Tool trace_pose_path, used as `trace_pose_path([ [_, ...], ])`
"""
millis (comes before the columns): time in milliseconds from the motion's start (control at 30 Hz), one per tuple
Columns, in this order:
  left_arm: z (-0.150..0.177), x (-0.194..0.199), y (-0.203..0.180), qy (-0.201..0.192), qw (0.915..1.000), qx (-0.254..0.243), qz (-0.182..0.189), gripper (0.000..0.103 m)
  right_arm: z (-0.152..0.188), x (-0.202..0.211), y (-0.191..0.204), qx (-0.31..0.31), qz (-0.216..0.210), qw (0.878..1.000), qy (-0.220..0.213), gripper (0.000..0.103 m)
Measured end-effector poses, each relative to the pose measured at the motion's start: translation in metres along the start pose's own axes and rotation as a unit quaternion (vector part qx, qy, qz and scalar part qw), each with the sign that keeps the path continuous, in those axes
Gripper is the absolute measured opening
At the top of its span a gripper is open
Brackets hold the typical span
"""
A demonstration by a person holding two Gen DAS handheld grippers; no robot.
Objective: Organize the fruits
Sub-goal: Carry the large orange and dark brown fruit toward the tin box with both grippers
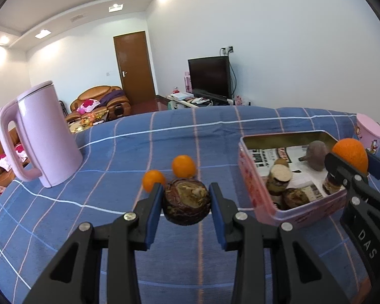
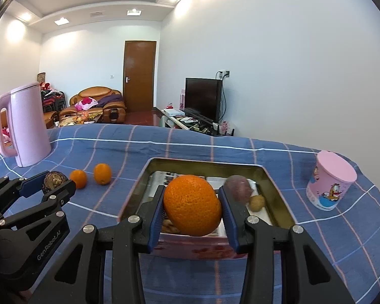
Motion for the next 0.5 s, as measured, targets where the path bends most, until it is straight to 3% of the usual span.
trace_pose_path([
  [500, -0.005, 0.001, -0.051, -0.005, 0.9993, -0.019, 0.032, 0.039, 0.004, -0.003, -0.056, -0.011, 0.038, 0.999, 0.001, 0.044],
])
Point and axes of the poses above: each gripper's, at about its wrist camera, not at the fingertips, and x roughly against the way its jaws point, y to its left, z to its underside, the point moved 10 cm from there along -x, roughly the way its jaws point, and after that the axes turned 4 degrees about x, right-handed, at the moved point
